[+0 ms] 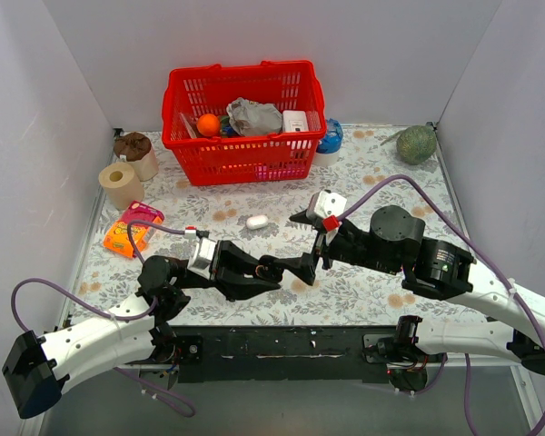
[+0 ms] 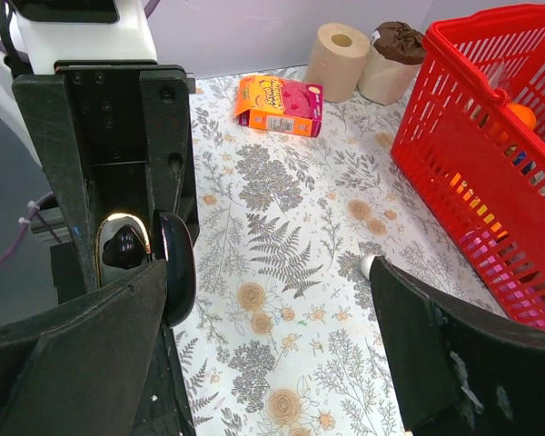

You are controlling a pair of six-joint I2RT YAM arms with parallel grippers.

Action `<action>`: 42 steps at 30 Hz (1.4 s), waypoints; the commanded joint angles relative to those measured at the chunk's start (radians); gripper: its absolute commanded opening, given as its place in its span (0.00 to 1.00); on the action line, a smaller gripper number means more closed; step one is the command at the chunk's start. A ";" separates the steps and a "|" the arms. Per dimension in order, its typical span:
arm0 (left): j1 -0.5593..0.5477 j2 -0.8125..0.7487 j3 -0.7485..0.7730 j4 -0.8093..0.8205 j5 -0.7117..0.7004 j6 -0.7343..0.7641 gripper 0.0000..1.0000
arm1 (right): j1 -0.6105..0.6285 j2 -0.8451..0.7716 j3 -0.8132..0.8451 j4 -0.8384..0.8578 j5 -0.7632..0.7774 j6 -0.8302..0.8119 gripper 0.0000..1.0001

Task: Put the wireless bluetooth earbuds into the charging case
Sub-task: Open the charging case, then adjust the earbud with the charging case.

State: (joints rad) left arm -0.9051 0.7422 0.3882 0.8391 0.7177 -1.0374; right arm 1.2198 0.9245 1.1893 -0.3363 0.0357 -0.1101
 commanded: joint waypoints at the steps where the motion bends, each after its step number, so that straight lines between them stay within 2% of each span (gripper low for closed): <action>1: -0.003 -0.021 0.023 0.025 0.022 -0.007 0.00 | -0.003 -0.021 0.013 0.059 0.099 -0.002 0.98; 6: -0.003 -0.026 0.020 0.028 0.017 -0.006 0.00 | -0.005 -0.029 0.010 0.060 0.141 0.007 0.98; 15: -0.003 -0.040 0.000 0.011 -0.046 0.008 0.00 | -0.005 -0.118 -0.037 0.172 0.109 0.020 0.98; 20: -0.003 -0.055 -0.011 0.023 -0.087 0.008 0.00 | -0.005 -0.104 -0.013 0.114 0.069 0.027 0.96; 27: -0.003 -0.076 -0.012 0.018 -0.133 0.014 0.00 | -0.003 -0.073 0.012 0.048 -0.077 0.012 0.96; 42: -0.003 -0.081 -0.023 0.051 -0.147 0.000 0.00 | -0.005 -0.072 0.003 0.054 -0.074 0.013 0.96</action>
State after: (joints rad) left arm -0.9070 0.6643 0.3790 0.8654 0.5861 -1.0363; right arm 1.2171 0.8627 1.1561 -0.3149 -0.0296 -0.0902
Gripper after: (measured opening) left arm 0.286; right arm 0.960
